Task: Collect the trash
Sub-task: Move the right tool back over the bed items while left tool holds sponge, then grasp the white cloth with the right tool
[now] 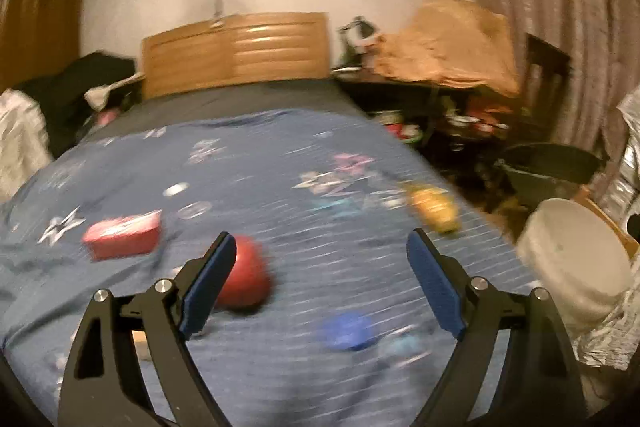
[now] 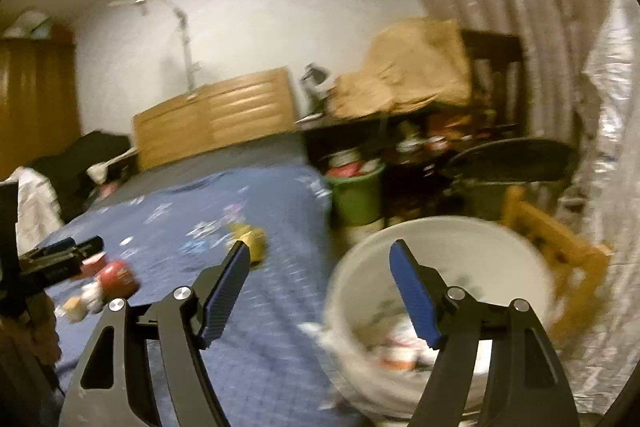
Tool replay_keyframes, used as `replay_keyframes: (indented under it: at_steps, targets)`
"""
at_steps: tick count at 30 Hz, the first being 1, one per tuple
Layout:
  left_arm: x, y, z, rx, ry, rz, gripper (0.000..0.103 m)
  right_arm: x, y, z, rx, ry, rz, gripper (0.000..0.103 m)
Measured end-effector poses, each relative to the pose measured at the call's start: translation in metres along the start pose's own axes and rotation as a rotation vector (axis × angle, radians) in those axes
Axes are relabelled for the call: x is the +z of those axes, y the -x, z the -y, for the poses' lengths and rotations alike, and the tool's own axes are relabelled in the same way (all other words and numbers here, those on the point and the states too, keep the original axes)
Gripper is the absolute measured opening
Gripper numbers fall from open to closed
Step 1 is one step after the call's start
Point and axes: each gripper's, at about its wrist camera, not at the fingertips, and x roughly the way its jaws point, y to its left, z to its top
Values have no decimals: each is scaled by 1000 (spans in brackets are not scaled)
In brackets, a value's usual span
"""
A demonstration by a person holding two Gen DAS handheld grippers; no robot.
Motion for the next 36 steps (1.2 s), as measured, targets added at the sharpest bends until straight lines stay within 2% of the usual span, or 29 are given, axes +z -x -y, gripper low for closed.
replay_keyframes:
  at_steps: [4, 7, 12, 17, 18, 20, 21, 22, 23, 27, 31, 36]
  targets:
    - [-18, 9, -85, 76, 76, -56, 84, -13, -23, -55, 116, 35, -84, 73]
    - [-38, 11, -133, 106, 118, -130, 83, -24, -43, -103, 217, 51, -152, 73]
    - [-61, 2, -154, 72, 143, -188, 78, -41, -73, -173, 347, 64, -255, 73]
    - [-72, -27, -146, 84, 75, -234, 75, -50, -91, -211, 392, 84, -323, 73]
    - [-75, -37, -147, 81, 80, -259, 69, -52, -93, -215, 394, 85, -332, 73]
    - [-82, -56, -152, 84, 94, -330, 49, -54, -98, -222, 399, 81, -353, 73]
    - [-84, -58, -156, 44, 126, -346, 38, -54, -101, -226, 406, 77, -365, 72]
    - [-84, -55, -160, 25, 156, -335, 37, -54, -103, -231, 413, 77, -373, 70]
    - [-83, -46, -165, 57, 173, -301, 37, -53, -105, -231, 419, 79, -378, 69]
    - [-84, -12, -191, 102, 253, -220, 36, -50, -115, -256, 493, 106, -411, 62]
    - [-89, 16, -221, 156, 352, -177, 36, -59, -136, -310, 596, 165, -489, 60]
    - [-96, 33, -240, 189, 408, -162, 36, -75, -169, -362, 597, 211, -586, 58]
